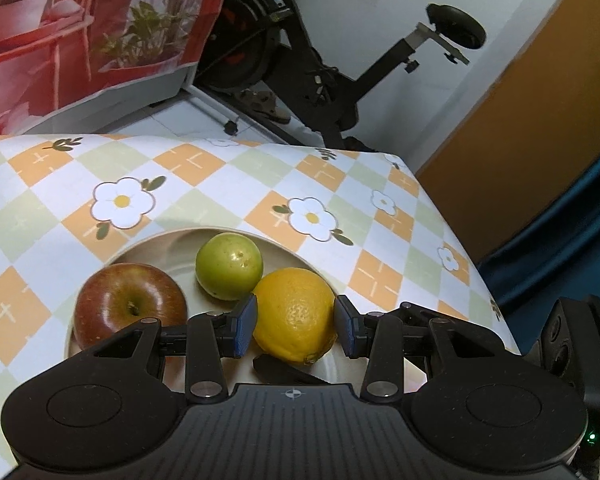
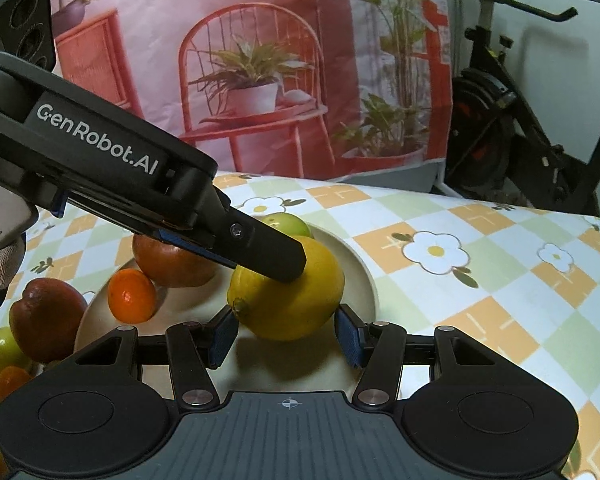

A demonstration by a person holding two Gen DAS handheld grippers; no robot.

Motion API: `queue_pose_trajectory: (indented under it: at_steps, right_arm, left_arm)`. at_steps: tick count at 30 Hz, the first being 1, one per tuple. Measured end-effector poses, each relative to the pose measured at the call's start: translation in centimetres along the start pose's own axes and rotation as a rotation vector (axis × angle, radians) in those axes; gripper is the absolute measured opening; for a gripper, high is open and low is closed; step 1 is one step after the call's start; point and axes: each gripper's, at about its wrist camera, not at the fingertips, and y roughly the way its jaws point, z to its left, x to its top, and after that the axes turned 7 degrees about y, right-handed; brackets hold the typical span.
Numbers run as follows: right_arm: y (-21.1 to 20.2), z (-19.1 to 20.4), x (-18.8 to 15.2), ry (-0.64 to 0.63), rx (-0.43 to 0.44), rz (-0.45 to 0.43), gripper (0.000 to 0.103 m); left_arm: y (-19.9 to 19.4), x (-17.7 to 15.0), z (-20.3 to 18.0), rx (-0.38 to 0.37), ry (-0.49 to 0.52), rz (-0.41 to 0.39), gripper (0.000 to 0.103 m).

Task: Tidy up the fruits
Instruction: 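Carry the lemon over the plate and lower it beside the green apple, then open the left tool to release the lemon and lift away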

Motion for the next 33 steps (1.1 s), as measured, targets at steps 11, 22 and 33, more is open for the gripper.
queue_pose_trajectory:
  at_steps: [11, 22, 33]
  right_arm:
    - [1.3, 0.8, 0.4, -0.044, -0.021, -0.01, 0.054]
    - [-1.4, 0.2, -1.1, 0.04, -0.015, -0.036, 0.055]
    - [-5.2, 1.2, -3.2, 0.1, -0.007, -0.073, 0.055]
  left_arm:
    - [0.1, 0.4, 1.0, 0.023, -0.038, -0.013, 0.044]
    - [0.4, 0.7, -0.1, 0.064, 0.0, -0.021, 0.045]
    - [-0.8, 0.0, -1.1, 0.093, 0.049, -0.022, 0.049]
